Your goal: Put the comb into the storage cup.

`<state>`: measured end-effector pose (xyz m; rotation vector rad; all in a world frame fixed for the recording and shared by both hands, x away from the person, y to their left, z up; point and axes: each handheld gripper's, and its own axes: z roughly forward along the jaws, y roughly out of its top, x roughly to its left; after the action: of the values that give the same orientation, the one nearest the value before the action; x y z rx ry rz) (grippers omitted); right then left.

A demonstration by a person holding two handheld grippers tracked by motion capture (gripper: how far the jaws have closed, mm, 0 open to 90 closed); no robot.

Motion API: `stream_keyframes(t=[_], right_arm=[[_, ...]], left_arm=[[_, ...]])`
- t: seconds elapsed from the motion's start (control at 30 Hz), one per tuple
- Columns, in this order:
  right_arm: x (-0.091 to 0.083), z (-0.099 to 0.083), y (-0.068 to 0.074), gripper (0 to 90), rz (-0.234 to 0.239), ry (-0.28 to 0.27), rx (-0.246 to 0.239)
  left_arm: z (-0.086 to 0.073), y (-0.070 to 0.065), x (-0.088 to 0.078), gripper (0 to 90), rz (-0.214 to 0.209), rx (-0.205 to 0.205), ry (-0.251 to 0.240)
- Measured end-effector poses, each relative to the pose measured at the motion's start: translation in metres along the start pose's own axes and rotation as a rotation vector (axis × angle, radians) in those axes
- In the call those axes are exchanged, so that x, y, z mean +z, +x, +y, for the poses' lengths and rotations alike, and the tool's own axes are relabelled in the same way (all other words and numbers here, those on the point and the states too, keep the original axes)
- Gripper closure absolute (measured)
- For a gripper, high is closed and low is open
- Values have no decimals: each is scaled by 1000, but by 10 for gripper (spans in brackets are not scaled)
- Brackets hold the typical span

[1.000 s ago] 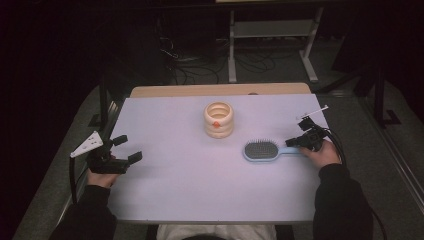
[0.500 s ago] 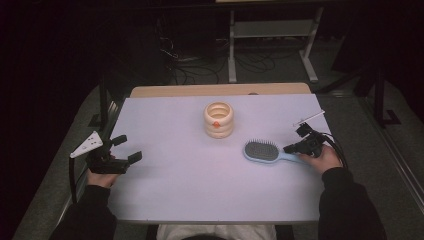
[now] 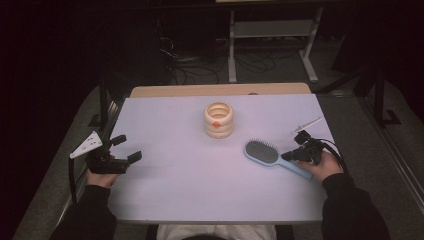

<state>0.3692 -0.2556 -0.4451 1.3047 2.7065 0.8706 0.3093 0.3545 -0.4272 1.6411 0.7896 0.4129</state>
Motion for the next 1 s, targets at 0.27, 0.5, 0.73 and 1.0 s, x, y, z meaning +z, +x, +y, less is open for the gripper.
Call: stream_keyframes(t=[0.27,0.5,0.73,1.0], right_arm=[[0,-2,9,885,5,16,-14],[-2,-4,13,883,5,19,-23],[-3,-5,17,877,-3,26,-31],[-10,-7,17,844,-25,5,-26]], left_arm=[[0,0,0,0,0,0,2],[0,0,0,0,0,-1,2],[0,0,0,0,-3,3,7],[0,0,1,0,-2,2,12]])
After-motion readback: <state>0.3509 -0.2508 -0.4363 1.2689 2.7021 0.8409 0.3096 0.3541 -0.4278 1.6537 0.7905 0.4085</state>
